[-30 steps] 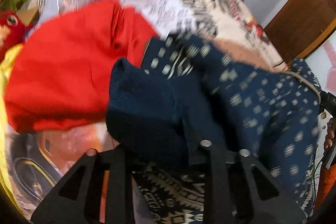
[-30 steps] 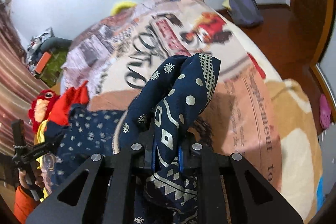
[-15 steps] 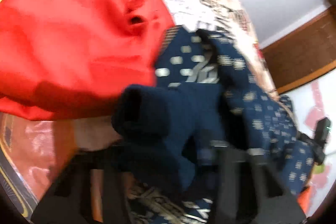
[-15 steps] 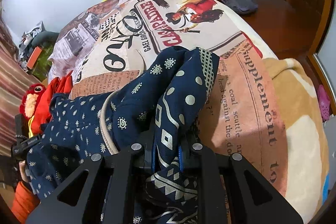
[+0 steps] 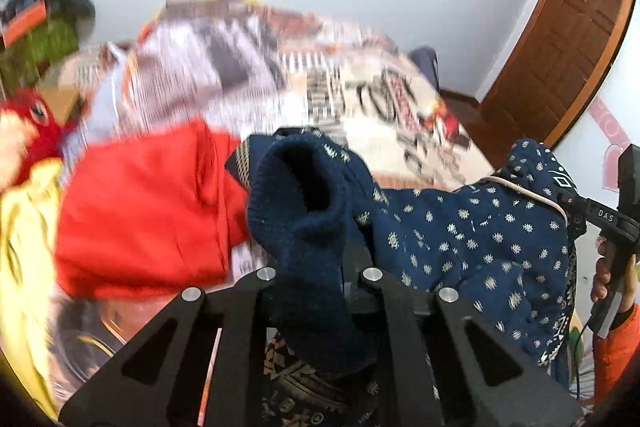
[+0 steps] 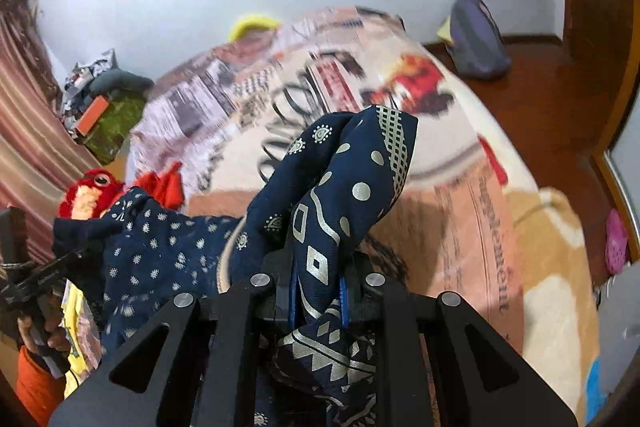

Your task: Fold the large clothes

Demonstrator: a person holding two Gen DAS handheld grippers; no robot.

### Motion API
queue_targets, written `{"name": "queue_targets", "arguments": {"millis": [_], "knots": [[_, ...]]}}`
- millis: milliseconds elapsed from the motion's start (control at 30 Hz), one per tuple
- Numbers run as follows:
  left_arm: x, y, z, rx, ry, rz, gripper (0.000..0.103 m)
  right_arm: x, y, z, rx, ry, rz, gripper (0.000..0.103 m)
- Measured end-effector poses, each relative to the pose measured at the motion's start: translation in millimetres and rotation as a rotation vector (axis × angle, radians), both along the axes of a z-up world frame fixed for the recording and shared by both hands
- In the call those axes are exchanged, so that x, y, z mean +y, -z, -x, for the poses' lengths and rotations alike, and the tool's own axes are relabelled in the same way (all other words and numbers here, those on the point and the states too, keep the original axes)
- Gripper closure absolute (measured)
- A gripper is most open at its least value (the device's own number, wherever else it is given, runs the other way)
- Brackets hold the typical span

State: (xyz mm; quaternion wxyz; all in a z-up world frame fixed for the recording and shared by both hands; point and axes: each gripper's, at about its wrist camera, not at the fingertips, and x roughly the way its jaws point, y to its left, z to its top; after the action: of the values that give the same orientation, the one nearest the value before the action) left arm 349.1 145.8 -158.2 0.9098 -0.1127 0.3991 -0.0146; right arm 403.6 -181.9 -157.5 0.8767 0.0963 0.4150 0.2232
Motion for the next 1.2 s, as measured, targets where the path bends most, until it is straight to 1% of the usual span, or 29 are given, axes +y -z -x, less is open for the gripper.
{"name": "queue_targets", "arguments": {"millis": [133, 200, 267, 333, 467, 533, 600, 667, 767, 800, 833, 867, 900, 967, 1033, 1100, 1200], "knots": [[8, -30, -7, -0.075, -0.026, -0.025, 0.093, 4, -23, -12, -0.063, 0.017, -0.017, 0.090], [16, -33, -19, -0.086, -0.046, -0.037, 0.093, 6, -27, -22, -0.079, 0.027, -0.013, 0.090], [25, -29, -32, -0.075, -0.066, -0.042, 0.093, 9, -26, -38, -0.083, 0.039, -0.002, 0.090], [33, -17, -47, -0.046, -0.090, -0.048, 0.092, 13, -17, -57, -0.064, 0.050, 0.004, 0.090], [49, 25, -83, 0.036, -0.123, -0.040, 0.092, 25, 11, -85, -0.001, 0.053, 0.032, 0.090], [56, 49, -98, 0.089, -0.138, -0.036, 0.091, 35, 32, -100, 0.036, 0.049, 0.073, 0.090], [60, 68, -105, 0.126, -0.149, -0.030, 0.091, 40, 50, -110, 0.053, 0.056, 0.112, 0.090], [62, 83, -111, 0.150, -0.157, -0.043, 0.090, 40, 64, -116, 0.069, 0.069, 0.134, 0.090], [68, 102, -113, 0.186, -0.160, -0.062, 0.081, 33, 86, -125, 0.115, 0.076, 0.134, 0.088], [70, 107, -113, 0.198, -0.164, -0.063, 0.075, 30, 92, -126, 0.127, 0.076, 0.137, 0.087], [73, 111, -113, 0.212, -0.168, -0.058, 0.072, 28, 96, -127, 0.132, 0.081, 0.147, 0.084], [76, 115, -110, 0.220, -0.170, -0.039, 0.071, 26, 100, -127, 0.133, 0.083, 0.163, 0.078], [79, 116, -108, 0.221, -0.169, -0.017, 0.070, 24, 101, -124, 0.133, 0.080, 0.169, 0.075], [83, 116, -100, 0.234, -0.179, 0.015, 0.064, 20, 101, -120, 0.148, 0.076, 0.183, 0.063], [83, 113, -90, 0.243, -0.185, 0.018, 0.055, 15, 99, -115, 0.180, 0.077, 0.198, 0.054], [79, 108, -79, 0.251, -0.180, -0.014, 0.050, 7, 95, -106, 0.206, 0.062, 0.201, 0.053], [70, 100, -58, 0.259, -0.151, -0.040, 0.044, -4, 84, -86, 0.205, 0.045, 0.221, 0.052]]}}
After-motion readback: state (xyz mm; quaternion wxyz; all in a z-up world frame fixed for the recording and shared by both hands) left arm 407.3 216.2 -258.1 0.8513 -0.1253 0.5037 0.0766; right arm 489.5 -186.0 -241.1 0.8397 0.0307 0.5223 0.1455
